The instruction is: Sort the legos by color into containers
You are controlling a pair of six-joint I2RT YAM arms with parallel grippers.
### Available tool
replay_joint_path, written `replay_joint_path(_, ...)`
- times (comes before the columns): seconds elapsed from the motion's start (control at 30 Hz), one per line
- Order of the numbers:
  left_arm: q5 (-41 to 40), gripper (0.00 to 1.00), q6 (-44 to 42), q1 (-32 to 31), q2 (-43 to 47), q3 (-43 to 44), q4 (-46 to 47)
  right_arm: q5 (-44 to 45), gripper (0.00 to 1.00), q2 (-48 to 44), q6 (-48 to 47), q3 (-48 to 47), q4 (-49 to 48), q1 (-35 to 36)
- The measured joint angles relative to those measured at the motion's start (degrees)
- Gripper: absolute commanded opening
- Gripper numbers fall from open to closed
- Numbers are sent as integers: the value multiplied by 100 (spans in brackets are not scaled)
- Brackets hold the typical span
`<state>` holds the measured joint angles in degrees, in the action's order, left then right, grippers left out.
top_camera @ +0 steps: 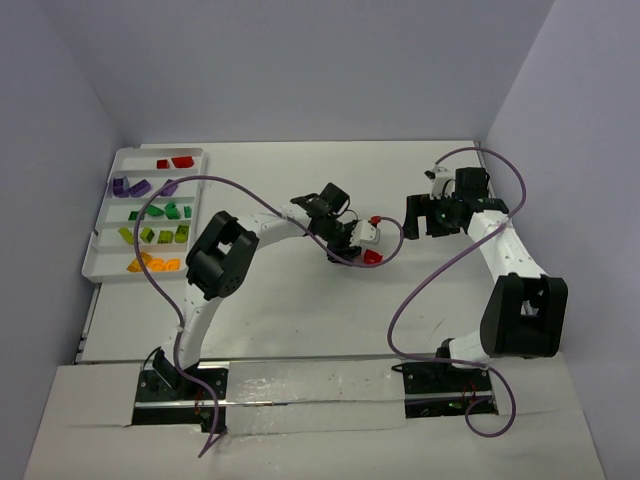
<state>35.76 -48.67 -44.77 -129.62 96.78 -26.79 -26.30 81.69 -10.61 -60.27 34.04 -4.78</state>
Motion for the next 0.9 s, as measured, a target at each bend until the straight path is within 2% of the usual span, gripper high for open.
replay_joint_path(0.5, -106, 34, 352, -2, 135, -218, 173, -36, 100, 0, 0, 2, -2, 0)
replay_joint_path(0.73, -161, 26, 934, 103, 278, -358, 236, -100, 100, -2, 2, 0, -2, 0)
replay_joint_path(0.9, -18, 24, 1568, 487, 702, -511, 387, -154, 100, 0, 4, 0, -2, 0)
